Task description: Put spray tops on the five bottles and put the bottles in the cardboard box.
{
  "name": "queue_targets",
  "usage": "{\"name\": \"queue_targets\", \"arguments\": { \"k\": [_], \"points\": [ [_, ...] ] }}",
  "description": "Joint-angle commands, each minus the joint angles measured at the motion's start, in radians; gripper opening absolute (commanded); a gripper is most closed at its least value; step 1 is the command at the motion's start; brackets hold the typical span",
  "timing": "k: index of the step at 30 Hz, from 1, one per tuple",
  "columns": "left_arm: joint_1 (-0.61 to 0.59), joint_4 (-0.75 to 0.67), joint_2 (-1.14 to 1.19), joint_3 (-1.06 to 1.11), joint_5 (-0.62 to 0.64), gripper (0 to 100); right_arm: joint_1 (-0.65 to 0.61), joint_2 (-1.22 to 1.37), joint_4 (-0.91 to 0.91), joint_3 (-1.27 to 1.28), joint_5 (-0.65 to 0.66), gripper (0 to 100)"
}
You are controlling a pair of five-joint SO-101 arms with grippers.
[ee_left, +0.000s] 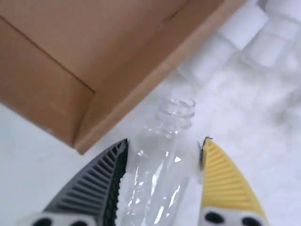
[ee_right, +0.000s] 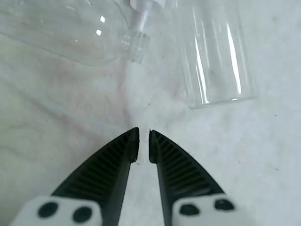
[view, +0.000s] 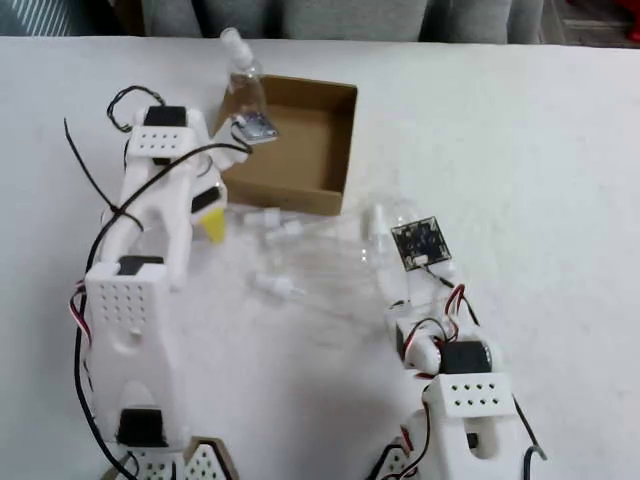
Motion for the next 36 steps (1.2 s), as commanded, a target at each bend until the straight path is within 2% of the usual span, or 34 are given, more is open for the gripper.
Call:
{"name": "queue_targets", "arguments": {
  "k": [1, 6, 8, 16, 22, 26, 30, 33, 36],
  "points": [
    [-0.067, 0.035, -0.008, -0.005, 0.152, 15, -0.007, -0.01, -0.013, -0.005, 0.008, 1.8],
    [-0.165, 0.121, -0.01, -0.005, 0.413, 15, -0.007, -0.01, -0.013, -0.005, 0.008, 1.8],
    [-0.208, 0.144, -0.01, -0.005, 0.474, 15, -0.007, -0.01, -0.013, -0.005, 0.008, 1.8],
    [-0.341, 0.137, -0.022, -0.014, 0.529, 15, -0.007, -0.01, -0.013, -0.005, 0.008, 1.8],
    [-0.357, 0.091, -0.159, 0.098, 0.535, 15, -0.007, -0.01, -0.013, -0.005, 0.008, 1.8],
    [-0.326, -0.011, -0.377, 0.319, 0.578, 15, -0.007, -0.01, -0.013, -0.005, 0.008, 1.8],
    [-0.302, -0.203, -0.575, 0.601, 0.624, 15, -0.007, -0.01, -0.013, -0.005, 0.008, 1.8],
    [-0.3, -0.377, -0.676, 0.786, 0.707, 15, -0.007, -0.01, -0.013, -0.005, 0.008, 1.8],
    [-0.289, -0.486, -0.734, 0.913, 0.775, 17, -0.007, -0.01, -0.01, -0.005, 0.008, 1.8]
  ]
}}
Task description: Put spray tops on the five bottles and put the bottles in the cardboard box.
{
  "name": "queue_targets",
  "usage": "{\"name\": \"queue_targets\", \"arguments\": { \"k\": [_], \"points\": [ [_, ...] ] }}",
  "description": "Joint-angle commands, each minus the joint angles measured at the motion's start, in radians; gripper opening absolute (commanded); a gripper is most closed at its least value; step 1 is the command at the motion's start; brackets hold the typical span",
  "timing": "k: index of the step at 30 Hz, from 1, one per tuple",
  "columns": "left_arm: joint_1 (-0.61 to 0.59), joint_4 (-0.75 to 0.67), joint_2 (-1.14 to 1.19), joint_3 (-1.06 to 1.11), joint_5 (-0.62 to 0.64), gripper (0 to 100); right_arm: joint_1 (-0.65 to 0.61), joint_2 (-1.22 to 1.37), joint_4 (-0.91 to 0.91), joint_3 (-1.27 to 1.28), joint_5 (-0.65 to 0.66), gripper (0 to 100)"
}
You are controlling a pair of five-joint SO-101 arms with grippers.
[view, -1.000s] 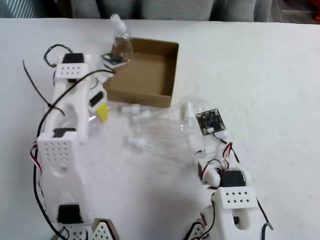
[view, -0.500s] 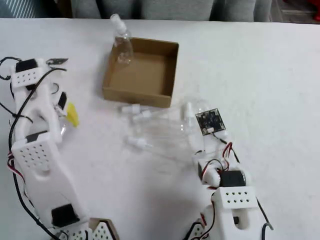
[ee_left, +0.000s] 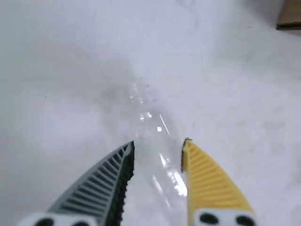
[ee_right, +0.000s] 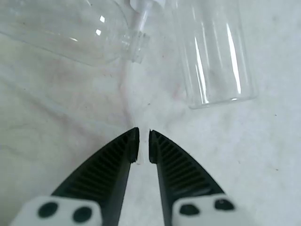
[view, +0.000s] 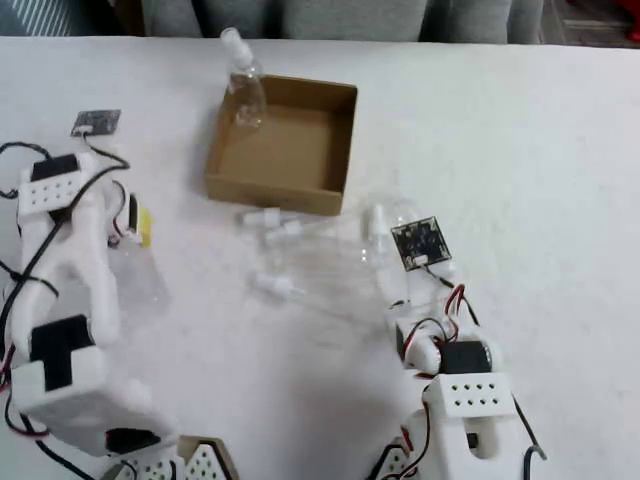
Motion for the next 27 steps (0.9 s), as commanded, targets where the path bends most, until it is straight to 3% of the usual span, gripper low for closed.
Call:
{"name": "queue_targets", "arguments": {
  "k": [1, 6, 17, 23, 27],
  "points": [
    [0.031, -0.178, -0.143, 0.175, 0.103, 20, -0.005, -0.01, -0.008, -0.005, 0.008, 1.8],
    [0.065, -0.187, -0.153, 0.219, 0.147, 32, -0.004, -0.01, -0.007, -0.005, 0.008, 1.8],
    [0.05, -0.08, -0.282, 0.18, 0.124, 32, -0.005, -0.012, -0.013, 0.006, 0.008, 1.8],
    [0.027, -0.087, -0.302, 0.181, -0.321, 32, -0.005, -0.012, -0.013, 0.006, 0.008, 1.8],
    [-0.065, -0.089, -0.302, 0.178, -0.381, 32, -0.005, -0.012, -0.013, 0.006, 0.008, 1.8]
  ]
}}
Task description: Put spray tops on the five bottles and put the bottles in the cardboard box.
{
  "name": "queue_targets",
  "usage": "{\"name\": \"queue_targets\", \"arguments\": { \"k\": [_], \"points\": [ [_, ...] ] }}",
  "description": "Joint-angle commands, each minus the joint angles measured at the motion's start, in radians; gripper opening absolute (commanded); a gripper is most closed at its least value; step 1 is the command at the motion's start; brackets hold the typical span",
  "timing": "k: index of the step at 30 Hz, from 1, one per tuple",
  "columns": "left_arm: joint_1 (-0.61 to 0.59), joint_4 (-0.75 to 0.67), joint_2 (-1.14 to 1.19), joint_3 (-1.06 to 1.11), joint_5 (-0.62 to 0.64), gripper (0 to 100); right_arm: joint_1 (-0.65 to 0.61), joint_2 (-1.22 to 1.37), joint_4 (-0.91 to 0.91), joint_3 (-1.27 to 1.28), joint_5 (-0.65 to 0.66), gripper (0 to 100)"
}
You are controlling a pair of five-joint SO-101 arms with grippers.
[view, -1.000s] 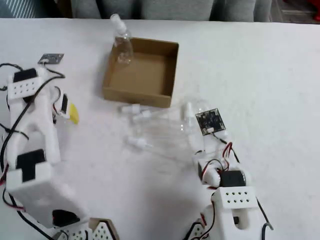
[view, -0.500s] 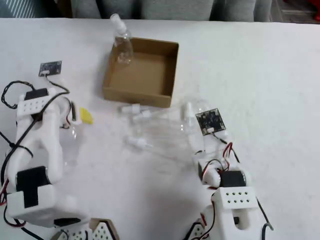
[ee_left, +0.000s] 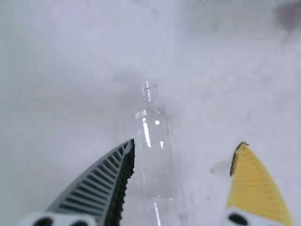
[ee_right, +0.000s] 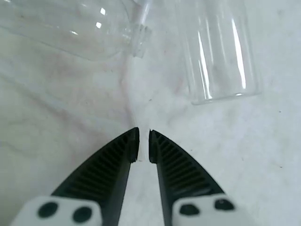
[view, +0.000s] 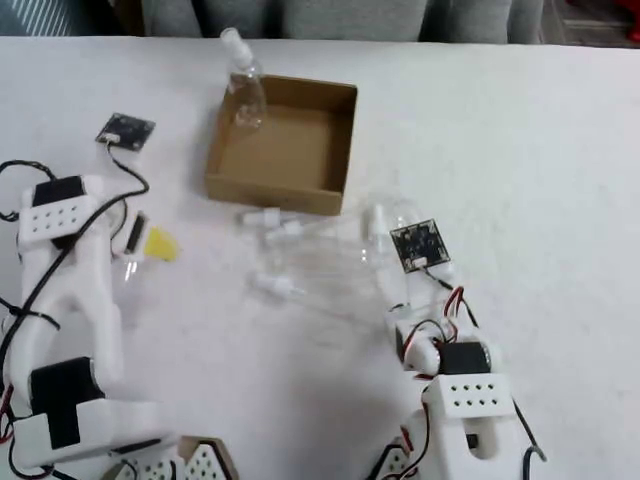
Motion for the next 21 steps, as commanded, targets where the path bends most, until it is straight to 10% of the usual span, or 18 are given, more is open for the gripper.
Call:
{"name": "queue_targets", "arguments": {
  "k": [1, 21],
  "points": [
    [-0.111, 0.0, -0.053, -0.046, -0.08, 32, -0.005, -0.012, -0.013, -0.009, 0.008, 1.8],
    [-0.048, -0.124, 0.154, -0.035, -0.094, 39, -0.005, -0.012, -0.013, -0.008, 0.008, 1.8]
  ]
}}
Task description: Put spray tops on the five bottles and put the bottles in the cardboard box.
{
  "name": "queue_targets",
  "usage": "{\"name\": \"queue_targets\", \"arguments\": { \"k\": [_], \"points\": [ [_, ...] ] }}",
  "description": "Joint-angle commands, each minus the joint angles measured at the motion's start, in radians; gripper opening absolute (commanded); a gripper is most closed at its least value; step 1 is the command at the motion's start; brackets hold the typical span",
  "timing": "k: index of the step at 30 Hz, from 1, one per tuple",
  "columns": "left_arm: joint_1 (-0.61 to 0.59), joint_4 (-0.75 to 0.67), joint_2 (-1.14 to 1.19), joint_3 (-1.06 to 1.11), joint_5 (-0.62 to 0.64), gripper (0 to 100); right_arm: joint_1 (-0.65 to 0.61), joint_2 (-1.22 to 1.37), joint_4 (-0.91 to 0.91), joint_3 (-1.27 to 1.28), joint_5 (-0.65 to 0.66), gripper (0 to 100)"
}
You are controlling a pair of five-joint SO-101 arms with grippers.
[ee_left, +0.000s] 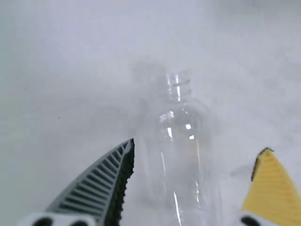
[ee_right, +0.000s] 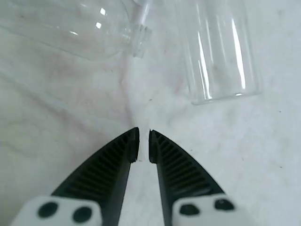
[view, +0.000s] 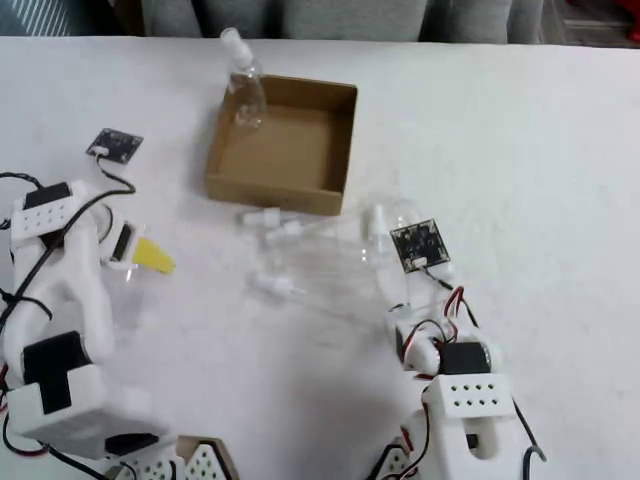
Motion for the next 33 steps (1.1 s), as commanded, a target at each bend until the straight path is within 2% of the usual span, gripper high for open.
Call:
{"name": "queue_targets", "arguments": {
  "k": [1, 14, 16, 21, 27, 33],
  "points": [
    [0.035, -0.037, 0.022, -0.035, 0.006, 39, -0.005, -0.012, -0.013, -0.008, 0.008, 1.8],
    [0.036, -0.163, 0.114, -0.032, 0.011, 39, -0.005, -0.012, -0.013, -0.008, 0.008, 1.8],
    [0.039, -0.163, 0.125, -0.034, 0.003, 34, -0.005, -0.012, -0.013, -0.008, 0.008, 1.8],
    [0.042, -0.158, 0.128, -0.034, 0.002, 9, -0.005, -0.012, -0.013, -0.008, 0.008, 1.8],
    [0.062, -0.077, 0.11, -0.043, 0.009, 12, -0.005, -0.012, -0.013, -0.008, 0.008, 1.8],
    [0.12, 0.052, -0.073, -0.051, 0.035, 12, -0.005, -0.012, -0.013, -0.008, 0.008, 1.8]
  ]
}}
